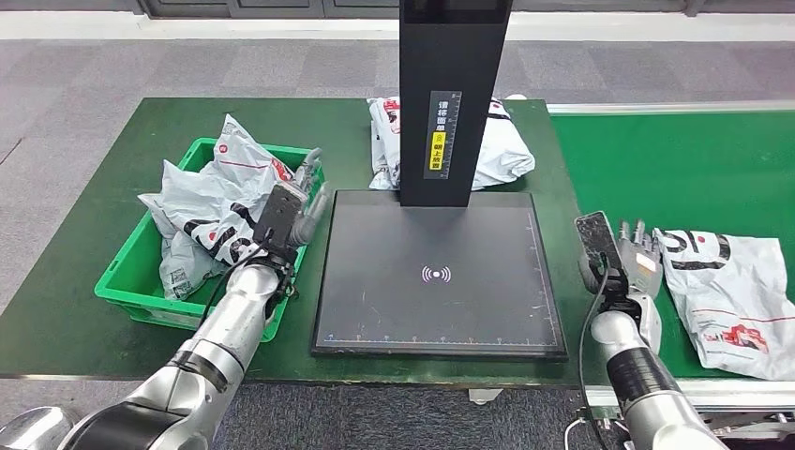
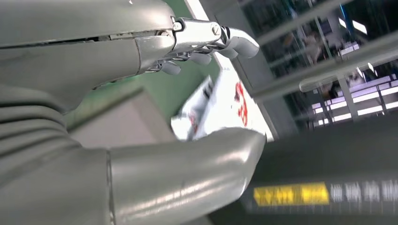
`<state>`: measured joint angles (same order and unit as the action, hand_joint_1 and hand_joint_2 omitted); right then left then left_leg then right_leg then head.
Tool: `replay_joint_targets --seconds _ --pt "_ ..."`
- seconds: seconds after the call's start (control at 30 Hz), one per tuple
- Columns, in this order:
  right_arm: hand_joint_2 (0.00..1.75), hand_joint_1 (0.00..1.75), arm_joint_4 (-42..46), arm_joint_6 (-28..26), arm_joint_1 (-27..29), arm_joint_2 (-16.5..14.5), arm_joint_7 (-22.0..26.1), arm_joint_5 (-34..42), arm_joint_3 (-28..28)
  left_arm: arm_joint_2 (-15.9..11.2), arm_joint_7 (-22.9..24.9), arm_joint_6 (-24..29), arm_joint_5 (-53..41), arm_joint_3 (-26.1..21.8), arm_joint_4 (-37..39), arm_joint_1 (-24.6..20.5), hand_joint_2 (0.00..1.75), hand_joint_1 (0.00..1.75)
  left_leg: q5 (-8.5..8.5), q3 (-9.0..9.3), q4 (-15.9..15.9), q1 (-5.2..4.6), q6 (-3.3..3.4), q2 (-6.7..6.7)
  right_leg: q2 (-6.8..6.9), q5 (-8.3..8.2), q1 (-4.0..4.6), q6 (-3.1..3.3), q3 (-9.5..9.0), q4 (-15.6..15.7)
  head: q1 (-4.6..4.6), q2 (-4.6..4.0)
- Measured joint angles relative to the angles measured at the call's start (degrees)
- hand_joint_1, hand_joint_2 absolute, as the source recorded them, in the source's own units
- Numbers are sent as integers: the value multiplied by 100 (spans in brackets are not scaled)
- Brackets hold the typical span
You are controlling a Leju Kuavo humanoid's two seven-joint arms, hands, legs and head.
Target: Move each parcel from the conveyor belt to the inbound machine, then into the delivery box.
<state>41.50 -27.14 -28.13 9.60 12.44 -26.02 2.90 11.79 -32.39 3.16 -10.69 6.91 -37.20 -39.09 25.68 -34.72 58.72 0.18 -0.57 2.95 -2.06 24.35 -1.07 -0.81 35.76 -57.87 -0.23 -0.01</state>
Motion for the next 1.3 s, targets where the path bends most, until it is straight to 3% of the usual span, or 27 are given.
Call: replay_joint_targets --seconds 0.17,0.5,0.63,1.1,1.13,1.27,1.3 --pt "175 0 -259 -31 7 158 -426 -559 -475 85 -19 146 129 467 -86 191 175 0 4 -3 0 -1 6 -10 -3 0 -3 -1 1 0 1 1" --pt "175 0 -1104 677 -184 553 -530 -723 -1169 75 -262 351 348 781 106 279 175 0 3 -4 0 -3 7 -2 3 0 -4 -2 -1 1 1 0" --pt "175 0 -1293 839 -188 671 -543 -656 -1290 56 -262 363 349 798 146 277 175 0 4 -4 0 -3 7 -5 2 0 -4 -2 1 1 1 0" --pt "175 0 -1567 2226 1 917 -828 -633 -1387 -65 -278 466 407 817 192 274 175 0 4 -4 0 -2 7 -6 0 1 -4 -3 1 1 1 0" --pt "175 5 -1571 2282 10 937 -857 -679 -1386 -80 -284 470 423 816 193 274 175 0 4 -4 0 -2 7 -5 1 1 -4 -3 1 1 1 0" --pt "175 175 -1575 2405 65 1018 -928 -771 -1385 -154 -314 484 487 817 204 275 175 0 4 -4 0 -2 7 -4 1 1 -4 -3 0 1 1 0" --pt "175 175 -1575 2410 77 1037 -933 -781 -1385 -170 -320 484 503 817 206 275 175 0 4 -5 0 -2 7 -3 1 1 -4 -3 0 1 1 0"
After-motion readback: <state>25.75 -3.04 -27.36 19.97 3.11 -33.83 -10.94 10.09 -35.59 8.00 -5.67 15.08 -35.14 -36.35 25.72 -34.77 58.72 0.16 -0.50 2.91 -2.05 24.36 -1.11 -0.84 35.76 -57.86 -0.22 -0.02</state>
